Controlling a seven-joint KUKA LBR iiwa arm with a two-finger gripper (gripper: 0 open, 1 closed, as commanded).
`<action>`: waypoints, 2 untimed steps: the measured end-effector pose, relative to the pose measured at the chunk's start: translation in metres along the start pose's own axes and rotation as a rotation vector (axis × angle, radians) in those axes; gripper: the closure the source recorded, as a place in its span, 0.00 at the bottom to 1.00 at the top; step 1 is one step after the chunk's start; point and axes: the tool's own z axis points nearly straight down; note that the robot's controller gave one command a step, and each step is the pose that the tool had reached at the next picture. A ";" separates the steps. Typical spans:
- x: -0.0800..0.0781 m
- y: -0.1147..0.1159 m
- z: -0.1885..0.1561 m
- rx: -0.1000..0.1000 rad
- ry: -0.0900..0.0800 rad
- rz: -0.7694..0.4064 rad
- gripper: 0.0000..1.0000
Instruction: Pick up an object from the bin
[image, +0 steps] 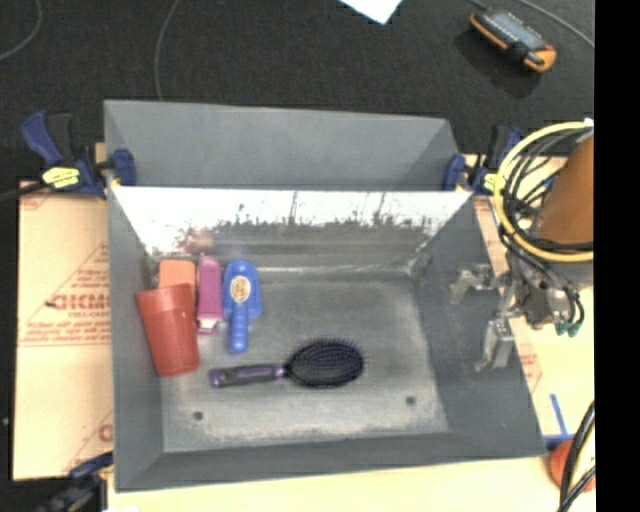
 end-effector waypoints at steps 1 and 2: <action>0.000 0.000 0.000 0.000 0.000 0.000 0.00; 0.020 -0.003 0.001 0.000 -0.002 0.047 0.00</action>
Offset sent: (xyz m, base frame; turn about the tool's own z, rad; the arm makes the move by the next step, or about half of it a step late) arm -0.0209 -0.0034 -0.0015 0.0530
